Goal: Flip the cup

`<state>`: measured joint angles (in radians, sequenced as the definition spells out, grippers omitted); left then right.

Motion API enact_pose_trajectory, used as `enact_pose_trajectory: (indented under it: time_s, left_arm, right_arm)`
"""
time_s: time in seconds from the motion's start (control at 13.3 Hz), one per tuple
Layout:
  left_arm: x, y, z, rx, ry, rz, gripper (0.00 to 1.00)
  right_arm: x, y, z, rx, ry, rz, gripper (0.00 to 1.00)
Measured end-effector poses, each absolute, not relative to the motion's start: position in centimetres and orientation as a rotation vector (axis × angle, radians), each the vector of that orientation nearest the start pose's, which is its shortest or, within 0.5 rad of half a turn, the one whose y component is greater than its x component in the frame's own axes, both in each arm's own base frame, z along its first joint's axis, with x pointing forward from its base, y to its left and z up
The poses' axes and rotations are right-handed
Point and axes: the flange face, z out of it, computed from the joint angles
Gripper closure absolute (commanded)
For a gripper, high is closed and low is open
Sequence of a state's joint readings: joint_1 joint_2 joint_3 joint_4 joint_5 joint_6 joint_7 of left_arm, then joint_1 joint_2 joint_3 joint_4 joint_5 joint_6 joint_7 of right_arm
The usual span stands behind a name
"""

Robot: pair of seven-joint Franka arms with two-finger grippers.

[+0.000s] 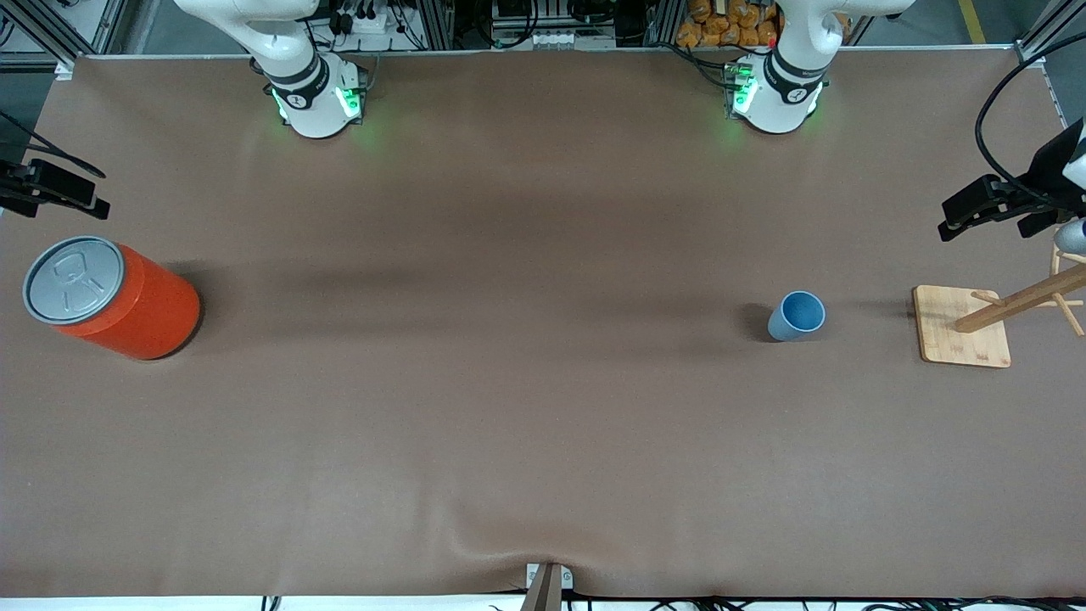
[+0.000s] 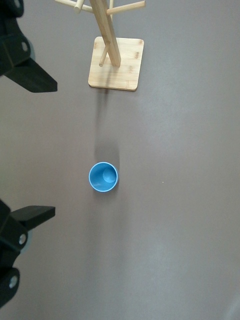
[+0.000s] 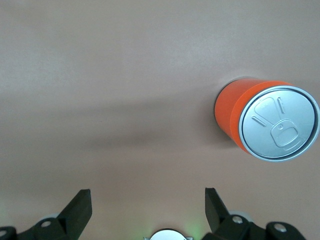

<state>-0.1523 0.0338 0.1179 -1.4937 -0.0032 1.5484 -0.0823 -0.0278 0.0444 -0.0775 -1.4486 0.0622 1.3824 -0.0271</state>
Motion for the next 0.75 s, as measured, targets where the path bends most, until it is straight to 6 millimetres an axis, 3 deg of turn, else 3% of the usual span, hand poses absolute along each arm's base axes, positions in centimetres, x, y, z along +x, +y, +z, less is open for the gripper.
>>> enact_pose_trajectory:
  time_s: [0.3,0.75]
  left_arm:
    - [56.32,-1.35,64.01,-3.14,-0.092,-0.033,0.0]
    - [56.31,-1.86,64.0,-3.142,-0.077,-0.033,0.0]
  right_arm:
    - [54.64,-4.88,64.13,-3.07,0.106,0.164,0.0]
    - [54.64,-4.83,64.13,-3.07,0.104,0.164,0.0]
